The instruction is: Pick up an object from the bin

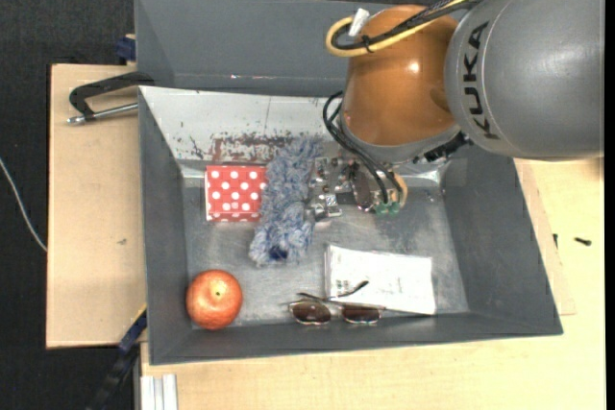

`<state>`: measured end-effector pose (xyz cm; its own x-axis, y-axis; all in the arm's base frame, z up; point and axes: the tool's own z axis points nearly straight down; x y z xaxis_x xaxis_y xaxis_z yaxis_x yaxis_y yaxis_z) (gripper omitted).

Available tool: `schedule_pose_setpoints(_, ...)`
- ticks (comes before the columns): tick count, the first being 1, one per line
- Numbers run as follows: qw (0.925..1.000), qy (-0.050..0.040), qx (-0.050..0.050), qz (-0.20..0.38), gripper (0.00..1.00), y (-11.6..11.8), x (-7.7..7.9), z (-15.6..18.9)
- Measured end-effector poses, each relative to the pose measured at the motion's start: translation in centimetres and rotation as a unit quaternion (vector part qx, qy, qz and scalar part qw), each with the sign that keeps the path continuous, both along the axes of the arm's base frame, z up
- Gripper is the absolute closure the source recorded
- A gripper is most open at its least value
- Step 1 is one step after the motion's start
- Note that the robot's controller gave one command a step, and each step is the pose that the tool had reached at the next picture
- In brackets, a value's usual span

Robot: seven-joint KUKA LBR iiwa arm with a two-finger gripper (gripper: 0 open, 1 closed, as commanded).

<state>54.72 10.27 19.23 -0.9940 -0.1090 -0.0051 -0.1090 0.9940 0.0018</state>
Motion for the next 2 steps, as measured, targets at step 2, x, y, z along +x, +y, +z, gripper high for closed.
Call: schedule_pose_setpoints(2,0.9894,-0.0013,-0.001,0.145,1.00,-0.74,0.84,9.82)
